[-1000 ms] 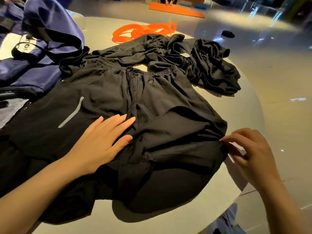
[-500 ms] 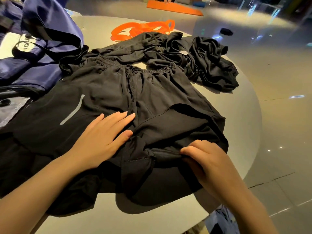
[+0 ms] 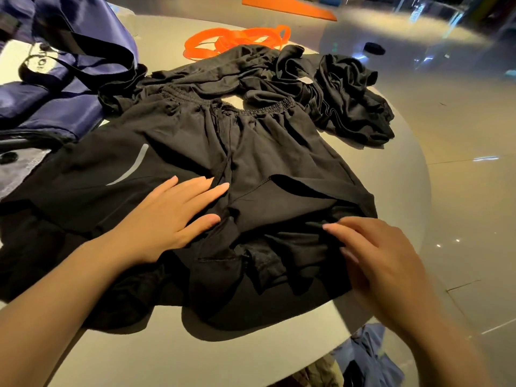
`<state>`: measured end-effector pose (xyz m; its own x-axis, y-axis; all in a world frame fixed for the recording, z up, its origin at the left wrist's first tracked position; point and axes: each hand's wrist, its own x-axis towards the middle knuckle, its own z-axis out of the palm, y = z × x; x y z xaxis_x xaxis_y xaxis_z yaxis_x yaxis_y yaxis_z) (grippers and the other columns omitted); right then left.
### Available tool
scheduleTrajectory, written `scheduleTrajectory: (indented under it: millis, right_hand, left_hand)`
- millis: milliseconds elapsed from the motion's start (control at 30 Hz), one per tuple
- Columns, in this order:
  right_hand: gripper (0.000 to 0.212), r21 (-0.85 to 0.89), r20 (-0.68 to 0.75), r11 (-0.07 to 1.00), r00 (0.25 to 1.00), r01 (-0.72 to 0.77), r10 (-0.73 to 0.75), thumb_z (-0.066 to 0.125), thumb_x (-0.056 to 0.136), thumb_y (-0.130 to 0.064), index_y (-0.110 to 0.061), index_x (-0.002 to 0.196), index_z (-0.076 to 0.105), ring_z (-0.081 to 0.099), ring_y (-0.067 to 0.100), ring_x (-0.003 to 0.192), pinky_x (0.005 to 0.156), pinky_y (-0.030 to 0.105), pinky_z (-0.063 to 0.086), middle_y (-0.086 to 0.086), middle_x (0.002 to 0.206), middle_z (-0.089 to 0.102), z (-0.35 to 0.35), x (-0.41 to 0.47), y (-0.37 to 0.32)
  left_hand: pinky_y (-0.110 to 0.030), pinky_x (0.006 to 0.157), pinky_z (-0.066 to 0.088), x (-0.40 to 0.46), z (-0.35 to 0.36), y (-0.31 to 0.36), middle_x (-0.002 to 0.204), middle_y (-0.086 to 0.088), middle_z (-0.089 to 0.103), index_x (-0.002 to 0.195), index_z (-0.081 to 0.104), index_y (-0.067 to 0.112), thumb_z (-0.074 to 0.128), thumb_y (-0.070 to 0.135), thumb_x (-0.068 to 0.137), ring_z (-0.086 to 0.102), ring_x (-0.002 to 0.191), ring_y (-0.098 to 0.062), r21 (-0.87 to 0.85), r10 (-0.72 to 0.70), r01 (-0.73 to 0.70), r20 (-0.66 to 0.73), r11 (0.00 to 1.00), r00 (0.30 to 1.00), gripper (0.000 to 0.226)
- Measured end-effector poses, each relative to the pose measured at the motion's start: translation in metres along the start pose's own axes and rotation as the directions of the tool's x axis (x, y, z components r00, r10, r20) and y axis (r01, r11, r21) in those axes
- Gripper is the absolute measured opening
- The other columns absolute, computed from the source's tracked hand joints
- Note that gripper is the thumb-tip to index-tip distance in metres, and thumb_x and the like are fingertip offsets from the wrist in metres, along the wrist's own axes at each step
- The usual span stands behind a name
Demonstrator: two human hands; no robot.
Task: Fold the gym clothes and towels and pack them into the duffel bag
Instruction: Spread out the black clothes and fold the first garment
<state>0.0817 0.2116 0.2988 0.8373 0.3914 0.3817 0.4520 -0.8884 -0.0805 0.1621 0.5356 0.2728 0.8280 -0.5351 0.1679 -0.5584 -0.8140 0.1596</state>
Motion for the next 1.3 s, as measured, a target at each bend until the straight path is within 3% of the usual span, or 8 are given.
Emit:
scheduleTrajectory:
  millis: [167,300,467,633,800,900,1100,1300]
  right_hand:
    - [0.039,0.138,0.099,0.988,0.992,0.064,-0.078,0.048,0.087,-0.048,-0.026,0.117,0.063,0.056,0.016,0.109,0.088,0.032,0.048,-0.004,0.117,0.061,0.017,0.007,-0.058]
    - [0.025,0.13,0.043,0.991,0.999,0.009,-0.015,0.048,0.085,-0.033,-0.022,0.097,0.067,0.061,0.019,0.095,0.075,0.032,0.05,-0.002,0.102,0.065,0.028,0.013,-0.063]
    - [0.022,0.589,0.05,0.791,0.985,-0.162,0.164,0.046,0.092,-0.036,-0.025,0.096,0.065,0.056,-0.001,0.104,0.086,0.013,0.043,-0.021,0.105,0.06,-0.007,0.008,-0.06]
    - [0.033,0.309,0.197,0.951,0.977,0.018,-0.083,0.025,0.098,-0.051,-0.035,0.106,0.053,0.059,0.005,0.107,0.098,0.029,0.046,-0.014,0.109,0.063,0.009,-0.003,-0.093]
    - [0.039,0.133,0.253,0.991,0.966,0.025,-0.058,0.024,0.098,-0.053,-0.036,0.119,0.051,0.05,0.025,0.127,0.1,0.054,0.039,0.003,0.131,0.057,0.028,-0.019,-0.109]
    - [0.04,0.193,0.227,0.981,0.973,-0.01,-0.035,0.021,0.1,-0.054,-0.038,0.12,0.052,0.04,0.016,0.132,0.106,0.052,0.03,-0.004,0.134,0.054,0.025,-0.023,-0.099]
    - [0.034,0.441,-0.004,0.89,0.991,-0.116,0.132,0.043,0.094,-0.053,-0.031,0.107,0.064,0.054,0.002,0.109,0.088,0.035,0.052,-0.016,0.116,0.057,-0.003,-0.011,-0.099]
    - [0.047,0.17,-0.078,0.985,0.997,0.001,0.013,0.064,0.078,-0.054,-0.023,0.114,0.059,0.052,0.018,0.077,0.056,0.03,0.046,-0.001,0.096,0.054,0.003,0.035,-0.147]
  left_hand:
    - [-0.046,0.103,0.033,0.001,0.0,0.005,0.131,-0.007,0.057,0.144,0.041,0.019,0.009,0.059,0.099,0.046,0.126,-0.02,0.05,-0.004,0.004,0.0,0.999,1.0,0.068]
    - [-0.046,0.104,0.033,0.002,-0.001,0.006,0.137,-0.007,0.054,0.146,0.038,0.02,0.005,0.062,0.096,0.048,0.13,-0.024,0.03,-0.053,0.052,0.055,0.998,0.997,0.072]
    - [-0.053,0.089,0.048,0.007,-0.003,0.01,0.126,-0.011,0.063,0.137,0.052,0.011,0.005,0.053,0.101,0.061,0.115,-0.029,0.119,-0.088,0.079,0.076,0.99,0.993,0.072]
    - [-0.035,0.117,0.011,0.005,-0.002,0.015,0.158,0.006,0.023,0.153,0.012,0.031,-0.006,0.067,0.079,0.017,0.145,-0.01,0.031,-0.166,0.164,0.084,0.986,0.983,0.084]
    - [-0.034,0.117,0.009,0.002,-0.002,0.009,0.157,0.008,0.024,0.152,0.01,0.035,0.001,0.069,0.08,0.017,0.145,-0.008,-0.054,-0.188,0.192,0.081,0.98,0.979,0.08]
    - [-0.037,0.115,0.022,-0.004,-0.015,0.004,0.149,0.006,0.04,0.15,0.022,0.033,0.016,0.066,0.085,0.032,0.14,-0.014,-0.205,-0.163,0.164,0.024,0.965,0.986,0.073]
    - [-0.003,0.095,0.032,-0.055,-0.056,0.017,0.126,0.022,0.056,0.132,0.051,0.039,0.043,0.064,0.082,0.049,0.116,0.009,-0.453,-0.209,0.154,-0.072,0.878,0.975,0.056]
    - [-0.012,0.11,0.023,-0.096,-0.038,0.042,0.131,0.034,0.046,0.135,0.044,0.046,0.046,0.069,0.081,0.037,0.126,0.014,-0.454,-0.129,0.139,0.053,0.88,0.99,0.06]
